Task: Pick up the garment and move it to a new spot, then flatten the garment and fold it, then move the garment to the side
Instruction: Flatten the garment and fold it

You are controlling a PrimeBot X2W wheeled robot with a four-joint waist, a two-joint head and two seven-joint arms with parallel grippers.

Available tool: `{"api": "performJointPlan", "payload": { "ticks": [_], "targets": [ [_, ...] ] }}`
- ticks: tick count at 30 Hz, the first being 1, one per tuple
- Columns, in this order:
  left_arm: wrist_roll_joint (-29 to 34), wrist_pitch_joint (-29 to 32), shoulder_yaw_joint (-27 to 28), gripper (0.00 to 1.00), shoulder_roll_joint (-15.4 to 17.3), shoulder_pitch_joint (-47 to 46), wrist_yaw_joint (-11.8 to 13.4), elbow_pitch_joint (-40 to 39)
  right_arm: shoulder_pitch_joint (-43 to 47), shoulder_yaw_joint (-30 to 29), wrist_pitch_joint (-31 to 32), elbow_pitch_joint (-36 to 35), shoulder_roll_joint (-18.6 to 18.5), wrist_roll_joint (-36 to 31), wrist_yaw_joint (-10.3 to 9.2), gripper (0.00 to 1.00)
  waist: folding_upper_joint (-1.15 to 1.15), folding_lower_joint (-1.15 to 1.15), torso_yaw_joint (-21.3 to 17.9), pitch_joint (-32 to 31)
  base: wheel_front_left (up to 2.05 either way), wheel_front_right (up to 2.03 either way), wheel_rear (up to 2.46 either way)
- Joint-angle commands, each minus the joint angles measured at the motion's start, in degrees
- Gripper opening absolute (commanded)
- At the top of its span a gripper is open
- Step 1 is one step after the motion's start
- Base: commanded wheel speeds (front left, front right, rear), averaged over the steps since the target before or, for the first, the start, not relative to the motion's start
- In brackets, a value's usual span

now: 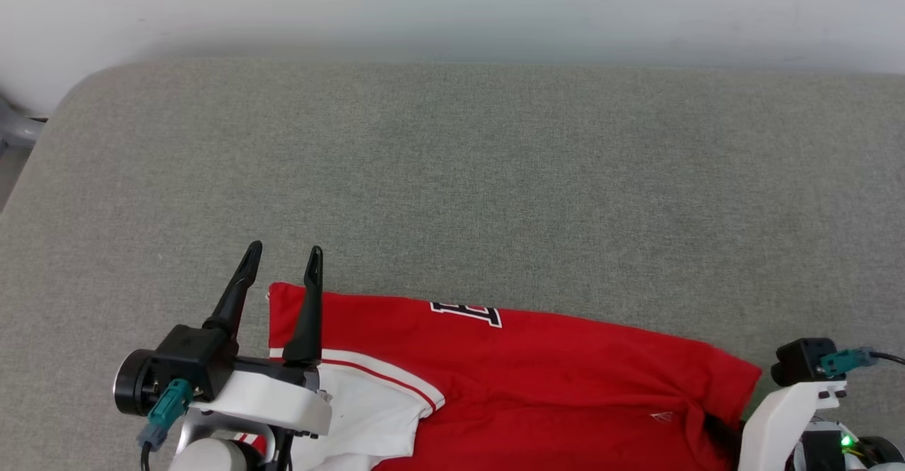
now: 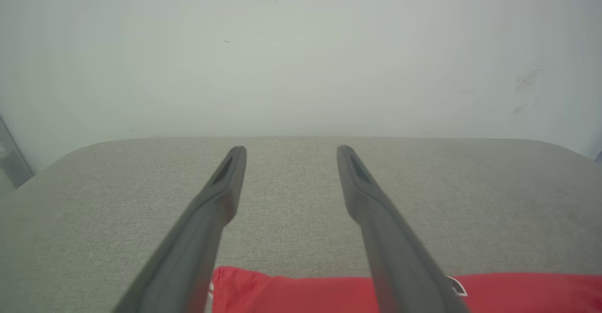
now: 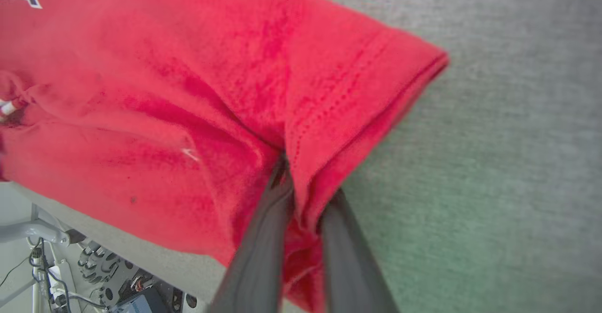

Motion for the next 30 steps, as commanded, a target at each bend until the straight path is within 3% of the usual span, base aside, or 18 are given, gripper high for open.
{"api": "performJointPlan", "payload": {
  "ticks": [1,10,20,25,30],
  "targets": [
    [0.55,-0.38,0.20,1.00,-0.17,0.11,-0.53,0.28,-0.07,1.25,-0.04,0.78,0.88,0.05,0.15,0.00,0.00,0.00,-0.12,-0.44,0.00,0.00,0.00],
    [1.39,-0.27,1.01,1.00,-0.07,2.27,-0.92,1.83,-2.15,-0.17,-2.01,-1.99,-2.11,-0.44,0.07,0.00,0.00,0.00,-1.38,-3.78,0.00,0.00,0.00],
    [1.48,-0.27,1.54,1.00,-0.74,3.84,-0.83,1.42,1.61,-11.98,0.72,-1.60,-4.86,-2.22,0.06,0.00,0.00,0.00,-3.56,-5.34,0.00,0.00,0.00],
    [1.49,-0.27,1.36,1.00,-0.96,4.01,-1.05,1.90,2.99,-17.89,3.23,-2.68,-3.53,-2.57,0.06,0.00,0.00,0.00,-4.28,-5.57,0.00,0.00,0.00],
    [1.43,-0.27,1.14,1.00,-1.18,4.13,-1.39,2.30,2.46,-19.81,7.34,-3.60,-0.41,2.97,0.06,0.00,0.00,0.00,-4.46,-6.07,0.00,0.00,0.00]
  ]
}}
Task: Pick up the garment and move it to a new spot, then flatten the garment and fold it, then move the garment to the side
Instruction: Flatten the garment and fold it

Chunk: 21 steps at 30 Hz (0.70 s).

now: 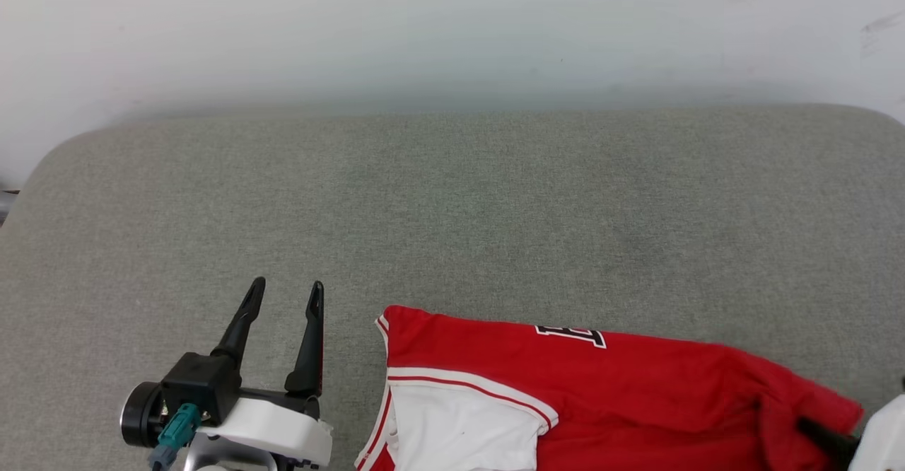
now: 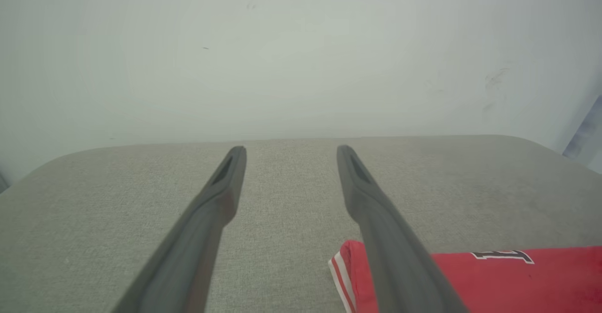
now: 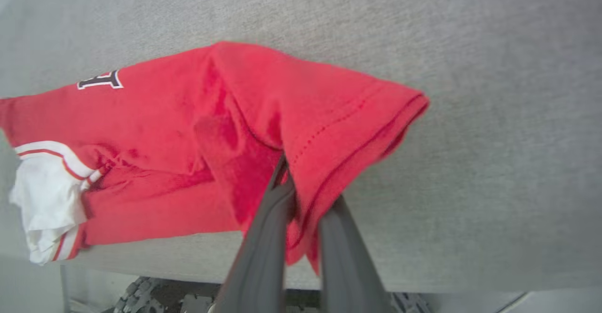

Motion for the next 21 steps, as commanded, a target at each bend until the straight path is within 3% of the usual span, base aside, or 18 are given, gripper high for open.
{"api": "performJointPlan", "payload": {
  "ticks": [1,11,21],
  "targets": [
    [0.05,-0.07,-0.03,1.00,0.02,0.64,-0.18,0.23,-0.22,-0.06,0.44,-0.42,0.56,0.83,-0.03,0.00,0.00,0.00,0.05,-0.16,0.00,0.00,0.00],
    [-0.40,0.17,-0.90,1.00,0.02,-0.51,-0.62,1.12,-1.43,0.34,11.71,-4.32,10.64,24.93,-0.03,0.00,0.00,0.00,2.50,-0.71,0.00,0.00,0.00],
    [-0.62,0.29,-1.32,1.00,-0.30,-1.91,-0.85,1.21,-6.23,10.12,11.18,-0.95,13.18,35.19,-0.03,0.00,0.00,0.00,5.74,1.09,0.00,0.00,0.00]
  ]
}}
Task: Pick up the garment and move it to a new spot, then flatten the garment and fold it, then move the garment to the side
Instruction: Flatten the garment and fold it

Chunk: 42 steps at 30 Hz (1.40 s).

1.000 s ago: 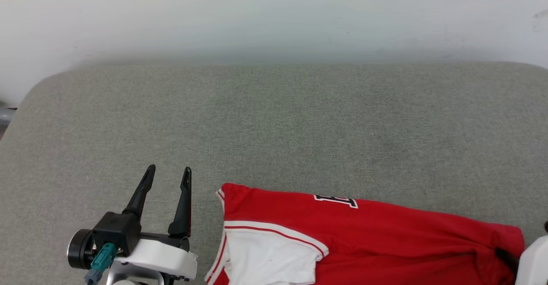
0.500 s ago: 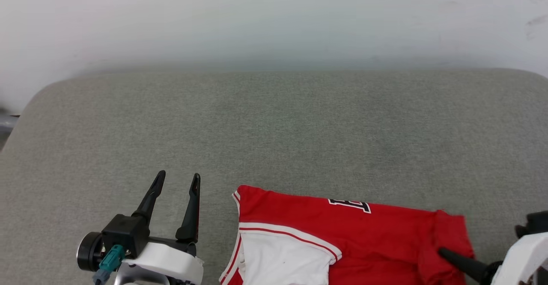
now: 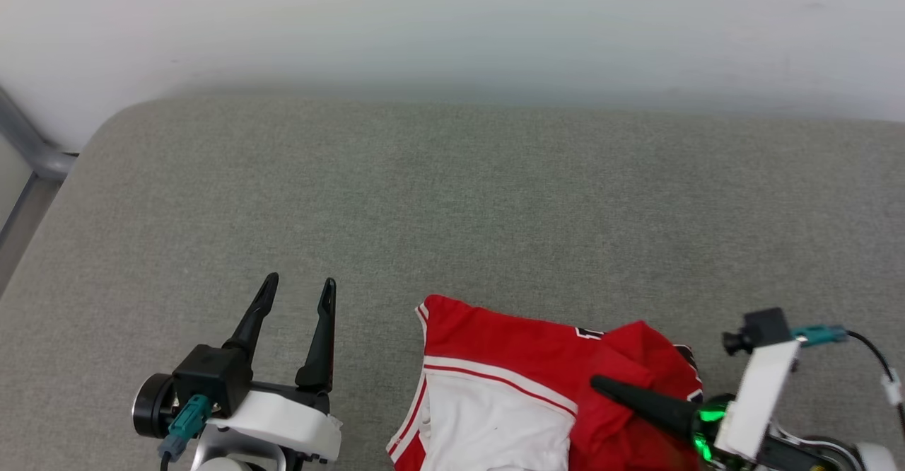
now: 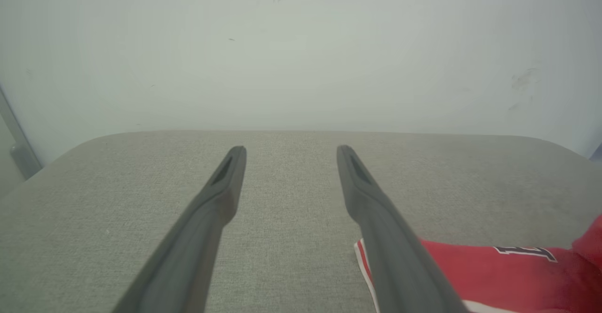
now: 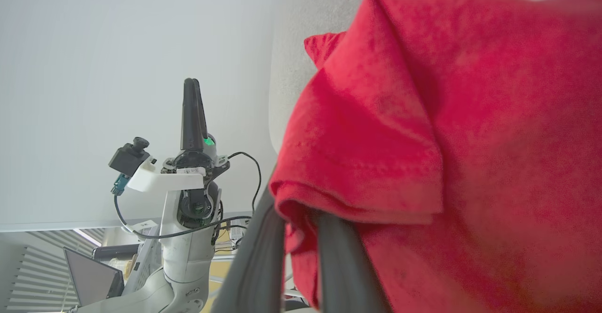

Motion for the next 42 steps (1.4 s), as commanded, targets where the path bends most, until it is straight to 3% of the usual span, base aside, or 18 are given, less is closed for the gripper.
{"api": "performJointPlan", "payload": {
  "ticks": [1,8,14,15,16,17,21,28,35,42],
  "targets": [
    [0.07,0.01,0.04,1.00,-0.06,-0.82,-0.15,-0.09,-1.02,0.84,-0.46,0.30,0.35,0.47,-0.03,0.00,0.00,0.00,0.69,0.76,0.00,0.00,0.00],
    [0.21,-0.16,-0.33,1.00,-0.97,-2.58,-0.47,0.42,-5.31,13.05,-5.89,4.48,0.32,2.33,-0.03,0.00,0.00,0.00,2.88,3.91,0.00,0.00,0.00],
    [0.58,-0.34,-0.25,1.00,-1.84,-3.78,-0.76,1.08,-7.63,18.78,-11.14,8.81,0.31,0.25,-0.02,0.00,0.00,0.00,3.80,6.05,0.00,0.00,0.00],
    [0.59,-0.36,-0.20,1.00,-2.03,-3.91,-0.81,1.19,-7.89,19.43,-11.87,9.31,0.31,0.33,-0.02,0.20,0.00,0.00,3.82,6.27,0.00,0.00,0.00],
    [0.70,-0.38,-0.17,1.00,-2.21,-4.05,-0.80,1.34,-8.14,19.98,-12.60,9.78,0.31,0.27,-0.02,0.51,0.00,0.00,3.82,6.44,0.00,0.00,0.00],
    [0.78,-0.40,-0.11,1.00,-2.35,-4.21,-0.88,1.47,-8.39,20.56,-13.02,10.06,0.31,0.32,-0.02,1.00,0.00,0.00,3.77,6.59,0.00,0.00,0.00],
    [1.09,-0.46,0.10,1.00,-2.82,-4.69,-1.29,1.90,-9.56,22.59,-14.41,9.93,-0.27,0.75,-0.02,1.00,0.00,0.00,3.42,6.83,0.00,0.00,0.00],
    [1.57,-0.49,0.50,1.00,-3.19,-4.06,-1.53,2.43,-10.59,25.91,-20.97,3.33,-3.52,-1.65,-0.02,1.00,0.00,0.00,2.04,5.35,0.00,0.00,0.00],
    [1.78,-0.49,1.15,1.00,-2.87,-2.56,-1.57,2.67,-10.14,26.53,-34.04,-0.84,-9.82,-12.61,-0.02,1.00,0.00,0.00,0.19,3.18,0.00,0.00,0.00],
    [1.48,-0.39,1.63,1.00,-2.40,-1.07,-1.00,2.97,-6.45,17.75,-44.37,0.52,-13.65,-26.50,-0.03,1.00,0.00,0.00,-1.72,0.88,0.00,0.00,0.00]
  ]
}}
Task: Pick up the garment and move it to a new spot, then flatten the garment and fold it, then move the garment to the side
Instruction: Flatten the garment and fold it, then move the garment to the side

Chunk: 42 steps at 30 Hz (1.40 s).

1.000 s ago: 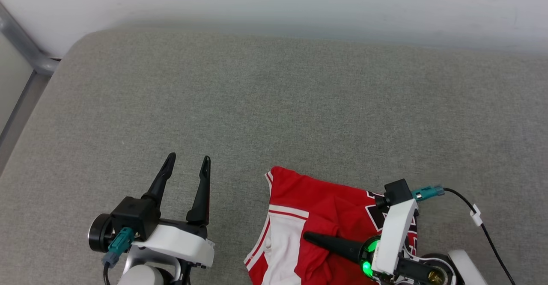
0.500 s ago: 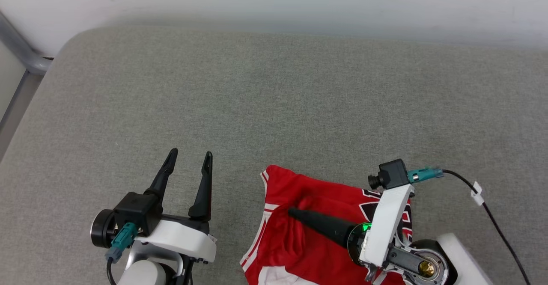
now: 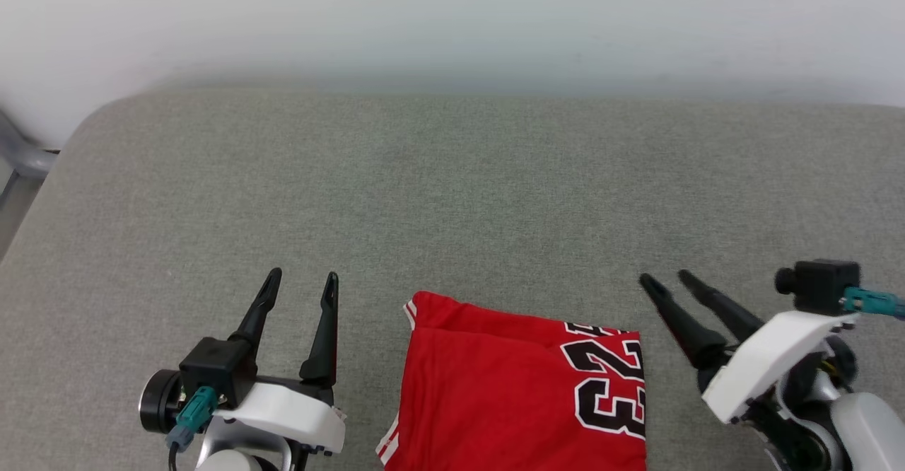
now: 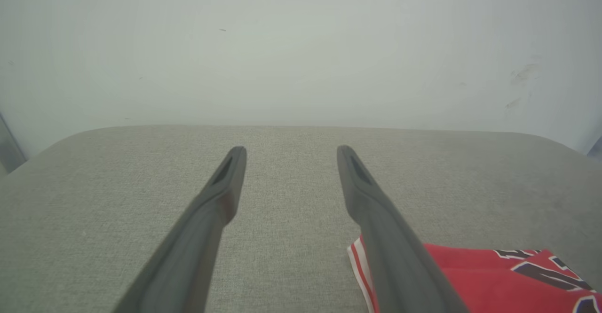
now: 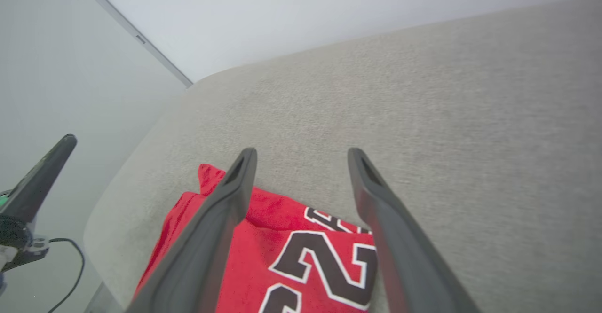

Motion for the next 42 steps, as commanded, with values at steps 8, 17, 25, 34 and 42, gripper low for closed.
{"api": "performJointPlan", "payload": {
  "ticks": [8,17,25,34,42],
  "targets": [
    [-0.38,0.13,1.04,1.00,1.08,2.77,1.54,0.19,5.71,-14.93,-5.93,-2.77,1.46,-18.87,-0.03,1.00,0.00,0.00,-2.55,-3.17,0.00,0.00,0.00],
    [0.02,0.07,1.29,1.00,1.72,4.43,2.68,0.25,11.39,-20.39,-11.05,-7.80,6.93,-31.79,-0.03,1.00,0.00,0.00,-3.57,-5.77,0.00,0.00,0.00],
    [-0.39,0.10,1.43,1.00,2.40,5.76,2.74,0.89,16.84,-18.66,-11.18,-10.78,10.32,-34.93,-0.03,1.00,0.00,0.00,-4.19,-7.55,0.00,0.00,0.00],
    [-1.31,0.32,1.36,1.00,2.33,5.71,2.75,2.36,17.43,-17.38,-10.25,-13.08,11.05,-35.63,-0.03,1.00,0.00,0.00,-4.67,-7.58,0.00,0.00,0.00],
    [-1.57,0.20,1.40,1.00,2.36,4.49,2.44,3.17,16.87,-18.48,-8.89,-13.68,11.27,-34.62,-0.03,1.00,0.00,0.00,-4.60,-6.92,0.00,0.00,0.00]
  ]
}}
